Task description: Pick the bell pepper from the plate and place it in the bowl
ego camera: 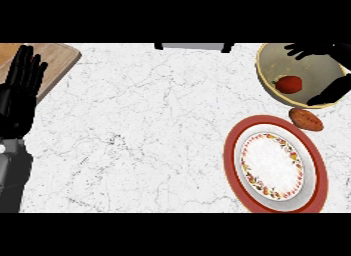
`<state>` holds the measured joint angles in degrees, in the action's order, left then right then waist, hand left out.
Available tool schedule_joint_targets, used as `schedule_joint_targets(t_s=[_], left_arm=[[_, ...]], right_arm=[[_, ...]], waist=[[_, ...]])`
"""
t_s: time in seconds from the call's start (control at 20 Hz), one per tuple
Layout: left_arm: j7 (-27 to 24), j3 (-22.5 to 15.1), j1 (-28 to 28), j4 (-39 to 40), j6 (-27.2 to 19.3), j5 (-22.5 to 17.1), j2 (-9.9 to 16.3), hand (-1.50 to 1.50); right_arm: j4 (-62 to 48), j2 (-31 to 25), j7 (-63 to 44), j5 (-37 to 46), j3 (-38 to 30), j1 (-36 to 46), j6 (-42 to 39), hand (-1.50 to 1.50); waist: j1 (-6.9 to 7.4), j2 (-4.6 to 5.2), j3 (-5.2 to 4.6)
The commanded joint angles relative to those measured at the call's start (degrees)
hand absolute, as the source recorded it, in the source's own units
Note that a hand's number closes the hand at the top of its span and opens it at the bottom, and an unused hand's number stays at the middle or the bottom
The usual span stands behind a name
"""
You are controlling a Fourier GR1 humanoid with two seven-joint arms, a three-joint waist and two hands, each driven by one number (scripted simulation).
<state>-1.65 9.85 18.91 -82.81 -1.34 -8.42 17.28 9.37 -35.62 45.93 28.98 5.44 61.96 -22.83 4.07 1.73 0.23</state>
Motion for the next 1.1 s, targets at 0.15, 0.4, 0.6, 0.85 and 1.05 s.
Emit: schedule_joint_targets(t_s=[0.15, 0.4, 0.6, 0.85, 1.05], left_arm=[[0.80, 0.24, 1.70, 0.61, -0.66, 0.04, -0.14, 0.00], [-0.36, -0.41, 0.40, -1.18, -0.15, 0.23, -0.51, 0.00], [-0.23, -1.18, 0.99, -0.77, -0.68, 0.85, -1.23, 0.00], [-0.41, -0.94, 1.07, -0.41, -0.11, 0.15, -1.31, 0.00], [0.32, -0.13, 1.92, -1.41, -0.02, -0.64, -0.69, 0.00]], right_arm=[[-3.94, -0.72, 1.51, -10.11, -10.41, 1.65, -3.03, -1.50], [-6.33, -7.91, -3.13, -14.39, -15.06, 3.43, -5.21, -1.50], [-7.72, -11.09, -6.35, -16.68, -17.37, 3.33, -6.95, -1.50], [-7.71, -14.19, -6.36, -18.63, -19.27, 1.40, -10.24, -1.50], [-7.08, -16.23, -6.89, -19.71, -20.34, 0.38, -11.33, -1.50]], waist=[[-0.34, 0.14, 0.05], [1.23, 0.87, 0.17], [1.39, 1.39, 0.26], [1.74, 2.22, 0.49], [2.52, 2.46, 0.69]])
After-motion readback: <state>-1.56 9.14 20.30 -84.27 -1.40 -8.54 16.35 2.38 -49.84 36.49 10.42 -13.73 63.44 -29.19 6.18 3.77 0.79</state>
